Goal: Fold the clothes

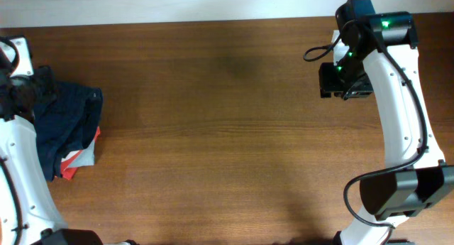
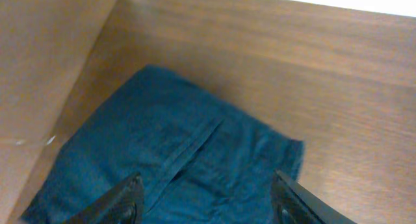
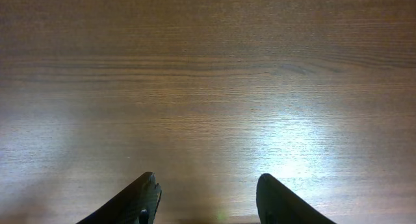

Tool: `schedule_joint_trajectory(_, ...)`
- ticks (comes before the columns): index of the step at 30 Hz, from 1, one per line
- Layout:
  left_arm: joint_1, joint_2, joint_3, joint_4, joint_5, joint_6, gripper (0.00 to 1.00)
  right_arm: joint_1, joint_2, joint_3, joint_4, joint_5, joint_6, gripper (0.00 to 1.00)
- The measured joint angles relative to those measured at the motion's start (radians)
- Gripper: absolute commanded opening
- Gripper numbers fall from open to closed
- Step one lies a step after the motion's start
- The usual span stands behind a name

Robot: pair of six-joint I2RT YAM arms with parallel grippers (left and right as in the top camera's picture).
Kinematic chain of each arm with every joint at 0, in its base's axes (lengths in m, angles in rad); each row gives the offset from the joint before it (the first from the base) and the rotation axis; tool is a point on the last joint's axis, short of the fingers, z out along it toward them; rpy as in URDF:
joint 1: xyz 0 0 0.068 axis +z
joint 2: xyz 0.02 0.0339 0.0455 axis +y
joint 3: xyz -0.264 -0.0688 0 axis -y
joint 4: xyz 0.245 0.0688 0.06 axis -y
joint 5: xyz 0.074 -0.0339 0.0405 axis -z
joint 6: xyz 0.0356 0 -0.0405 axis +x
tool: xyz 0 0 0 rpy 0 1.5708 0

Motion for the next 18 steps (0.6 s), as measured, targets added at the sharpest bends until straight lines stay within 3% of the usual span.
schedule_joint_trajectory(18, 0.011, 0.356, 0.0, -0.101, -0.098, -0.004, 0.61, 0.0, 0.0, 0.0, -0.002, 0.0, -0.004, 0.54)
